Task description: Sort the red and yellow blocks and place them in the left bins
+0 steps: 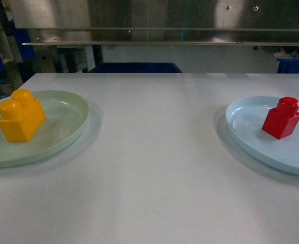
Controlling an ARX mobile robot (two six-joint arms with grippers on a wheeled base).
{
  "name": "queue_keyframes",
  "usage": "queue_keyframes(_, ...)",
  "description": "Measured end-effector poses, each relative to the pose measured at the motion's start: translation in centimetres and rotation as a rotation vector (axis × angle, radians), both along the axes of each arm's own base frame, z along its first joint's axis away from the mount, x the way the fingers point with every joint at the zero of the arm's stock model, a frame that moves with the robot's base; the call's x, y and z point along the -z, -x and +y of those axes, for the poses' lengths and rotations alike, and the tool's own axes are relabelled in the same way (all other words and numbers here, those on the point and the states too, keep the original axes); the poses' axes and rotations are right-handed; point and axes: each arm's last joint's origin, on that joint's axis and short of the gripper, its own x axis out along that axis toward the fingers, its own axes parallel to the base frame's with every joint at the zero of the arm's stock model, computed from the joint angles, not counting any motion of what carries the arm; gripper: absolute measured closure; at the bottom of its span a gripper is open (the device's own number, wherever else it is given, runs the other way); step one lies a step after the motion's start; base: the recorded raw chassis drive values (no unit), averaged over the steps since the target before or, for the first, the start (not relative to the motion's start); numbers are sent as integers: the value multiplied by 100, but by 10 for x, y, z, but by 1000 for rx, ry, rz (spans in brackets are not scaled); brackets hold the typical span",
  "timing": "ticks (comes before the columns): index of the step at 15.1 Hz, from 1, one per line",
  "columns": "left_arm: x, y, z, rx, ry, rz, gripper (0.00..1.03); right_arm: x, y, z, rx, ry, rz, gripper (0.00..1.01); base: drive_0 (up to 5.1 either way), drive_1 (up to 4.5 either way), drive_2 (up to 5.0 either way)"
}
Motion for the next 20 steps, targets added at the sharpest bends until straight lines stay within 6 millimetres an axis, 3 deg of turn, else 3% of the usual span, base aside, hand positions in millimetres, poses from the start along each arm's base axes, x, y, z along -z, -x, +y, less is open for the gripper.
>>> queue_keyframes(8,0,0,-1,6,1,2,5,0,0,0,-5,-3,3,3,0,0,0)
queue_keyframes(10,-8,-7,-7,53,11,13,5,-7,-8,2,-43,-20,1,3,0,0,0)
queue_keyframes(12,-44,-39,-4,62,28,-6,5,-51,-45,6,-87,-25,-43,3,0,0,0)
queue_keyframes(13,-61,-66,-5,85,31,2,5,-70,-83,8,-102,-42,-19,3,0,0,0)
queue_keyframes(15,-69,-105,-7,135,37,65,5,-65,-133,12,-120,-54,126,3,0,0,0)
queue_keyframes(16,-63,-142,-5,126,33,114,5,-43,-168,16,-125,-62,278,3,0,0,0)
queue_keyframes(17,-51,-172,0,98,33,147,5,-37,-190,17,-103,-58,308,3,0,0,0)
queue_keyframes(20,-63,-158,1,93,54,26,5,-74,-169,12,-94,-25,66,3,0,0,0)
